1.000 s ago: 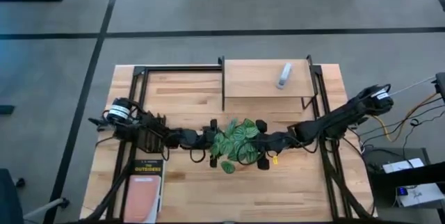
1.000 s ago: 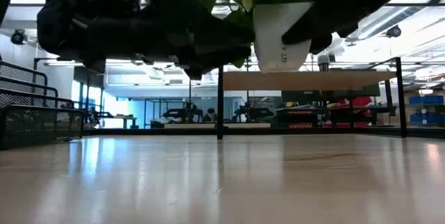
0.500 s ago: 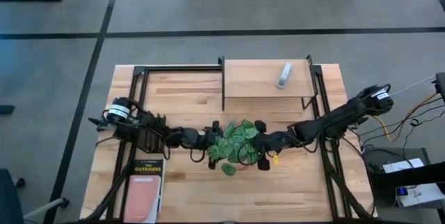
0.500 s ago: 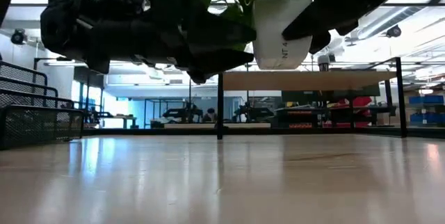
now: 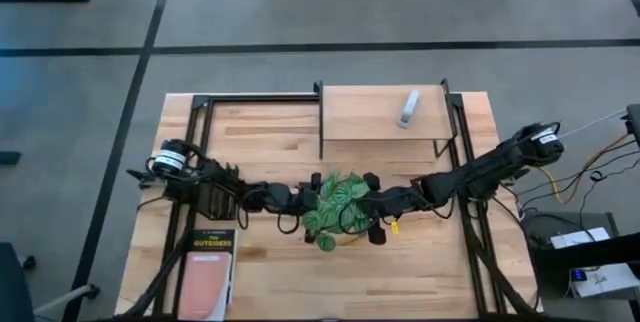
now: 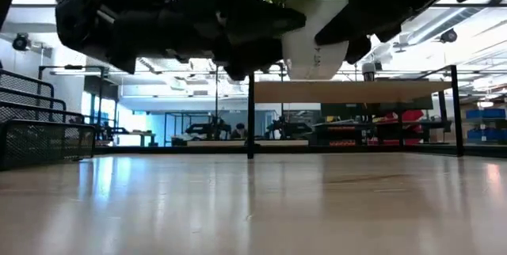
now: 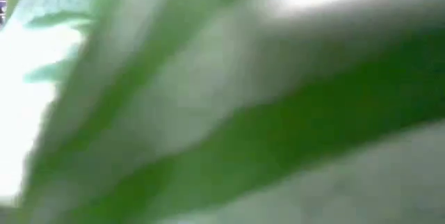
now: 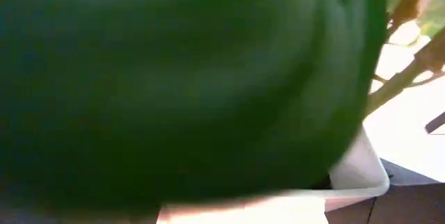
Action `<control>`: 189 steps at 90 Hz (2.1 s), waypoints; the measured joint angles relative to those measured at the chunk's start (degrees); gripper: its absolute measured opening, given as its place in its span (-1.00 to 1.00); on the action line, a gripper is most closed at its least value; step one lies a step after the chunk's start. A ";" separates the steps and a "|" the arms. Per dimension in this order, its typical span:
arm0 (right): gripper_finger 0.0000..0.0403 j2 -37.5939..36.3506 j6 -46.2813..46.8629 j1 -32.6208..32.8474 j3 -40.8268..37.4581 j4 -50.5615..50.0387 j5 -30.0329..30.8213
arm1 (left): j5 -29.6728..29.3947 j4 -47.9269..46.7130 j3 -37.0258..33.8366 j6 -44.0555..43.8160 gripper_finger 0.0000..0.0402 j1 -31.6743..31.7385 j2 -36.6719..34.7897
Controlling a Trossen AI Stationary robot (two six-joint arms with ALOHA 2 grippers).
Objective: Stock shelves
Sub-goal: Put the white vase plant under the shelf
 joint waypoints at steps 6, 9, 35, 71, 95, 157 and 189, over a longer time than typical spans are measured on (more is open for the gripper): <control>0.33 0.00 0.15 0.00 -0.06 -0.16 0.07 | 0.01 -2.93 1.25 0.01 0.55 0.02 -0.02; 0.33 0.00 0.01 0.00 -0.06 0.12 0.07 | 0.01 -4.46 1.91 0.01 0.55 0.00 -0.04; 0.35 0.31 0.01 0.02 -0.13 -0.50 0.03 | -0.24 -9.87 4.37 0.01 0.55 0.02 -0.07; 0.51 0.28 0.15 0.00 -0.13 -0.23 0.22 | -2.03 -9.72 4.37 -0.10 0.36 0.02 -0.07; 0.52 0.09 1.17 0.02 -0.08 -1.36 0.07 | -2.09 -10.08 4.37 -0.05 0.36 -0.41 -0.05; 0.55 -9.42 14.74 0.34 -0.08 -31.00 0.41 | -8.63 -12.80 1.07 -2.43 0.36 -0.98 -2.28; 0.31 -21.13 25.16 5.00 -0.08 -48.98 9.81 | -15.00 -10.99 16.18 -2.12 0.37 -0.71 14.26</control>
